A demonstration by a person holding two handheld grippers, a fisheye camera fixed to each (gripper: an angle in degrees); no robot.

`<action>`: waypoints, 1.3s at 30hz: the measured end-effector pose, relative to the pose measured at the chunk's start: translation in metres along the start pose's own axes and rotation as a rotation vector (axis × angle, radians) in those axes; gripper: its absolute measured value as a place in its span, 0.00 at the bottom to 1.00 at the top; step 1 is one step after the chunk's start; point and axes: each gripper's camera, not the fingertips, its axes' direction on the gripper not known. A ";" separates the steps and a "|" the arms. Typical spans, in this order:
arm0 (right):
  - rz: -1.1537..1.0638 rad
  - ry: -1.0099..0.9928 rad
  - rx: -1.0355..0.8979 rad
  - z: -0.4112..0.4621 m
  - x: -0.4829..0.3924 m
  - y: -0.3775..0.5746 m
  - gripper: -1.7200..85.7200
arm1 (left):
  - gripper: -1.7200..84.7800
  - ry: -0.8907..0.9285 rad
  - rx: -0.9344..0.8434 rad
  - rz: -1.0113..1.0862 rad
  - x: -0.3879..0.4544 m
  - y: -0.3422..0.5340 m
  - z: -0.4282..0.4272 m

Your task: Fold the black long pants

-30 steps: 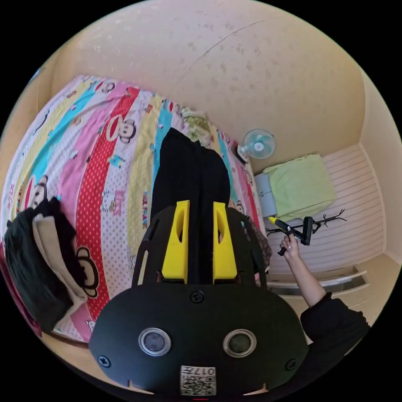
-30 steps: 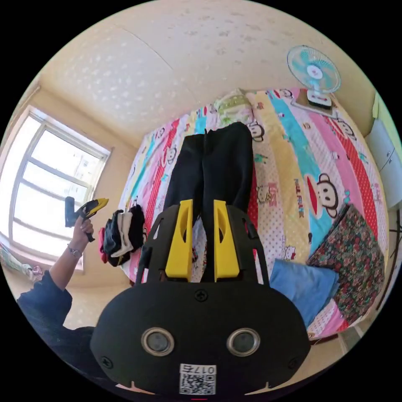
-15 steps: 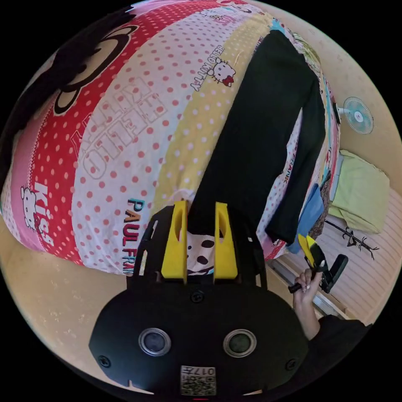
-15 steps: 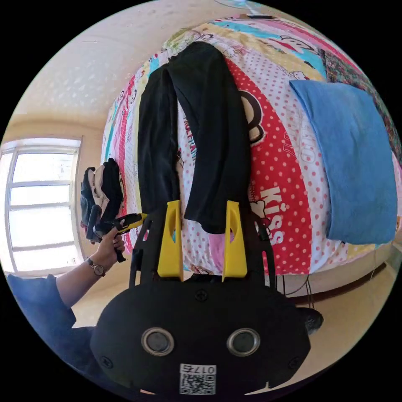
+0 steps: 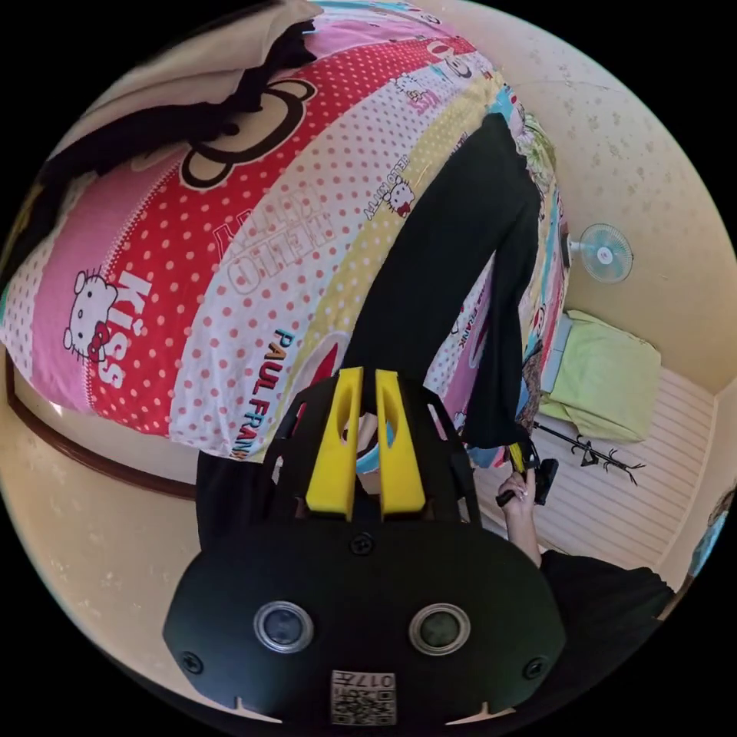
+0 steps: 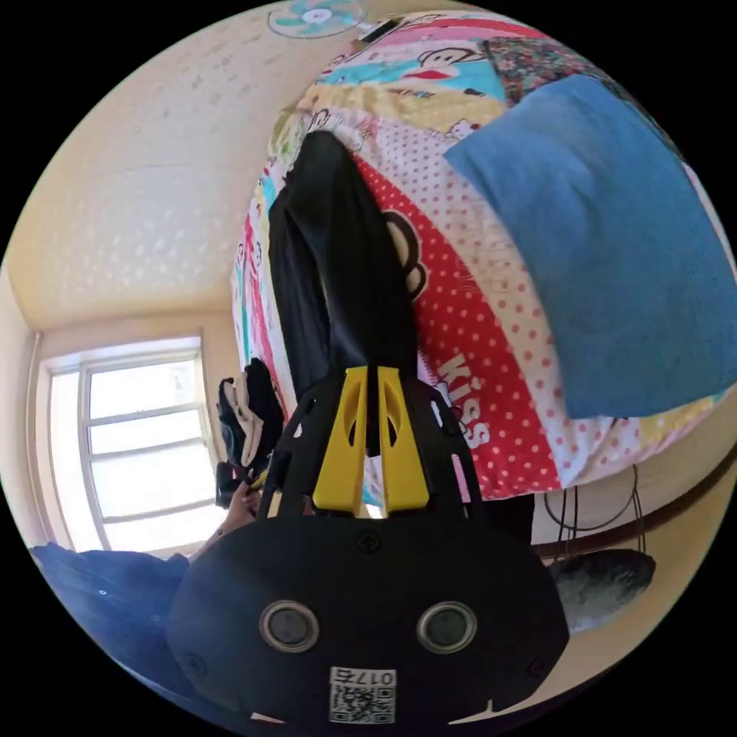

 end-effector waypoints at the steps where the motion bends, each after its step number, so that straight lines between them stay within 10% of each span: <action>1: -0.004 0.062 0.038 -0.019 0.028 -0.005 0.05 | 0.10 -0.016 0.022 0.016 0.008 0.004 -0.007; 8: 0.036 0.041 0.030 -0.068 0.103 -0.029 0.07 | 0.18 0.246 -0.317 0.343 0.126 -0.010 0.123; 14: -0.004 -0.044 0.059 -0.064 0.088 -0.049 0.13 | 0.20 0.068 -0.705 0.393 0.174 -0.006 0.301; 16: 0.022 -0.064 0.063 -0.064 0.088 -0.049 0.13 | 0.14 -0.124 -0.667 0.365 0.171 -0.007 0.304; 28: 0.454 -0.323 0.051 -0.013 0.142 -0.022 0.18 | 0.06 0.176 -0.618 0.140 0.020 0.020 0.200; 39: 0.007 0.165 0.007 -0.071 0.076 -0.033 0.15 | 0.19 0.075 -0.451 0.581 0.127 0.021 0.143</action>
